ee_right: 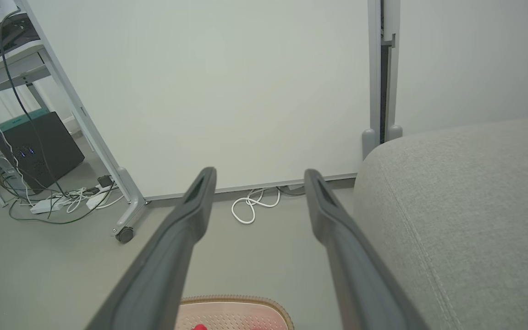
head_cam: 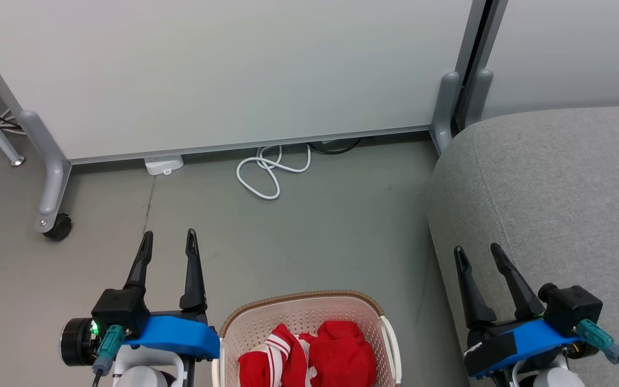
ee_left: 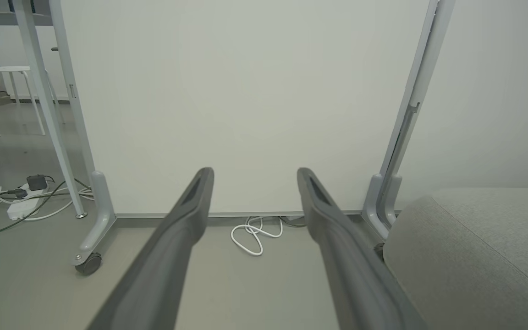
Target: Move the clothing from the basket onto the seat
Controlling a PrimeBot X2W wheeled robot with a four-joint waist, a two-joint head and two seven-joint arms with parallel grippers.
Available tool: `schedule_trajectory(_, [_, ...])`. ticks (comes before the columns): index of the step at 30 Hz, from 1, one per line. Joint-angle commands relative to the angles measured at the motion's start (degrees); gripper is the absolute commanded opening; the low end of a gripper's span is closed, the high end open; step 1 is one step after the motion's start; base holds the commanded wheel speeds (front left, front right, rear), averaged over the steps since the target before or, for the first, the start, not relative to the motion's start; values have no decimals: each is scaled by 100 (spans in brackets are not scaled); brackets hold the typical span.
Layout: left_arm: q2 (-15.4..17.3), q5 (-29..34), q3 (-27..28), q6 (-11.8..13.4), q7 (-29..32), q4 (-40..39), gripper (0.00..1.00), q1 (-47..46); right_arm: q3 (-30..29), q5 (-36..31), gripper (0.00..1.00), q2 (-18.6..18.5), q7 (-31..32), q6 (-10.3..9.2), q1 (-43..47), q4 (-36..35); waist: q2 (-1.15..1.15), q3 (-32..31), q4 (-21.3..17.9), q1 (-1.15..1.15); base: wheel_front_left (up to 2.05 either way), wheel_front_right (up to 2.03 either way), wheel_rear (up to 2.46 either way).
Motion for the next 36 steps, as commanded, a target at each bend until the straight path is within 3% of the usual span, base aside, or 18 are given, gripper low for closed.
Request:
schedule_trajectory(1, [10, 120, -36, 17, -53, 0, 100, -135, 14, -131, 100, -41, -66, 11, -135, -37, 0, 7, 1, 0, 0, 0, 0])
schedule_trajectory(23, [-46, 1046, -93, 84, -281, 219, 100, -163, 6, -949, 100, -46, -295, 13, -69, -15, 0, 78, 26, 0, 0, 0, 0])
schedule_trajectory(36, [-25, 763, 54, -336, -297, 518, 100, -88, -124, -870, 100, -45, -302, 9, 95, -1, 0, 23, 79, 0, 0, 0, 0])
